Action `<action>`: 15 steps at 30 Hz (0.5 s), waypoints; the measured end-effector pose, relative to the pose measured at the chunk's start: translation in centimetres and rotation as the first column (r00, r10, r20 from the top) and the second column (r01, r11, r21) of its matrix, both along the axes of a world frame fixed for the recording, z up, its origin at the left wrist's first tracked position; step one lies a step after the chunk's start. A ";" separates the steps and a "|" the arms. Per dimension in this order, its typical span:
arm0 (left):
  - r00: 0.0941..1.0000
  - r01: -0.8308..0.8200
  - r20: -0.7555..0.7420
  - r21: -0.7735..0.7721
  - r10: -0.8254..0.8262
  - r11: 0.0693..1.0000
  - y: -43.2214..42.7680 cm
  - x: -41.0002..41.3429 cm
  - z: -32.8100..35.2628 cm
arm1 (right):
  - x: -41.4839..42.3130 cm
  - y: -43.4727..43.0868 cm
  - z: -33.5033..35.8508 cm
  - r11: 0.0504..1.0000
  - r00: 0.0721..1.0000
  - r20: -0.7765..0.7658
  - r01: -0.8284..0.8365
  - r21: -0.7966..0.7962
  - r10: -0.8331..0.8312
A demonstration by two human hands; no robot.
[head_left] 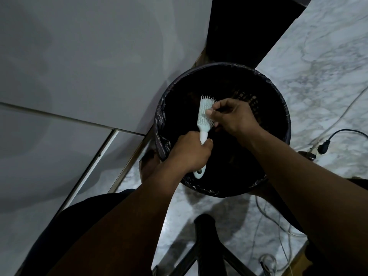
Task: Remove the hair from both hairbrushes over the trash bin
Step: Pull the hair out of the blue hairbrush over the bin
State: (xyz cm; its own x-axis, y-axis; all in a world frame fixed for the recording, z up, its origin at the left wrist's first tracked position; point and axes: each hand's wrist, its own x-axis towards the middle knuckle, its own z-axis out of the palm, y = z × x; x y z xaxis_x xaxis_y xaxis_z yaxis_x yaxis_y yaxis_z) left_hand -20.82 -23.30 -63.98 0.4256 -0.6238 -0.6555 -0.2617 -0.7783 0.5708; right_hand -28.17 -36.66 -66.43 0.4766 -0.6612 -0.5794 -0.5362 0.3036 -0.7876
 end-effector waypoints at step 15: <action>0.994 -0.070 0.079 0.003 0.070 0.998 0.0 0.3 -0.6 | -0.7 -1.0 -1.3 0.967 0.934 -0.280 0.174 -0.188 -0.223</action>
State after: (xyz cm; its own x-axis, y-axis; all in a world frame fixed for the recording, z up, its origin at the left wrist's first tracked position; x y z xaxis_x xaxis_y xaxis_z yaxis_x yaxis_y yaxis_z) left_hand -20.52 -23.27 -64.61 0.5184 -0.5869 -0.6219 -0.2506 -0.7996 0.5458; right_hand -28.92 -37.64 -67.71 0.1492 -0.8188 -0.5543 -0.6938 0.3128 -0.6487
